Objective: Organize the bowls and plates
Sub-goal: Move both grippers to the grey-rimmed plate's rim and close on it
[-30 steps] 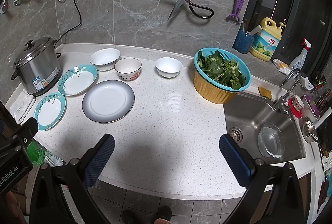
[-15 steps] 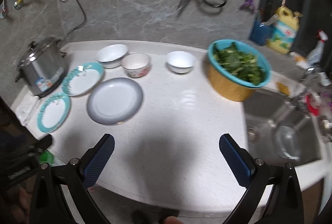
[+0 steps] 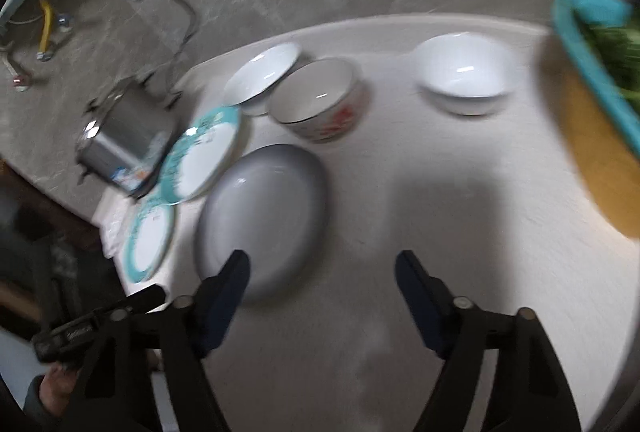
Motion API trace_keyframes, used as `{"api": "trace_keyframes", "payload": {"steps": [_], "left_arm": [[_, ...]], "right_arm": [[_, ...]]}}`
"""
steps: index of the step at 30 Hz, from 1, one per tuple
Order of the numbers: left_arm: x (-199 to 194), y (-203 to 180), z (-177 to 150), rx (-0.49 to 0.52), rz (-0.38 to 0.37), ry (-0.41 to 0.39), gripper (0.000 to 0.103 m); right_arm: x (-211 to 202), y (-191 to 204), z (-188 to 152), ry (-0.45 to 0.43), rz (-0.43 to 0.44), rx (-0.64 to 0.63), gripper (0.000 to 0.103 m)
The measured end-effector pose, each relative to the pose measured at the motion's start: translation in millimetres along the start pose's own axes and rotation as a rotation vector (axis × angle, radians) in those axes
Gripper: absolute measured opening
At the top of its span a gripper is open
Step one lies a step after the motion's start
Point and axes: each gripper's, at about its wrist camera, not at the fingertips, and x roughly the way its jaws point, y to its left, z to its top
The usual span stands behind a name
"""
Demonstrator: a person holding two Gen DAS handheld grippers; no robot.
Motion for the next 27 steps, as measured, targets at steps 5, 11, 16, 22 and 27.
{"api": "trace_keyframes", "payload": {"steps": [5,11,16,22,27], "left_arm": [[28.5,12.2,38.9,-0.047,0.04,0.089,0.084],[53.6,28.7,71.7,-0.022,0.024,0.135,0.078],[71.3,37.1,94.3,0.001,-0.012,0.166,0.078],[94.6,41.5,118.6,-0.008,-0.065,0.205,0.078],[102.4,38.5,131.7,-0.001,-0.109,0.214,0.078]], "right_arm": [[49.2,-21.1,21.7,0.111,0.129,0.031,0.075],[83.1,-31.4,31.4,0.186,0.223,0.046,0.072],[98.5,-34.3,38.3,0.185,0.318,0.083,0.072],[119.3,-38.7,45.4,0.237,0.384,0.108,0.069],[126.0,-43.0,52.5,0.289,0.46,0.111,0.075]]}}
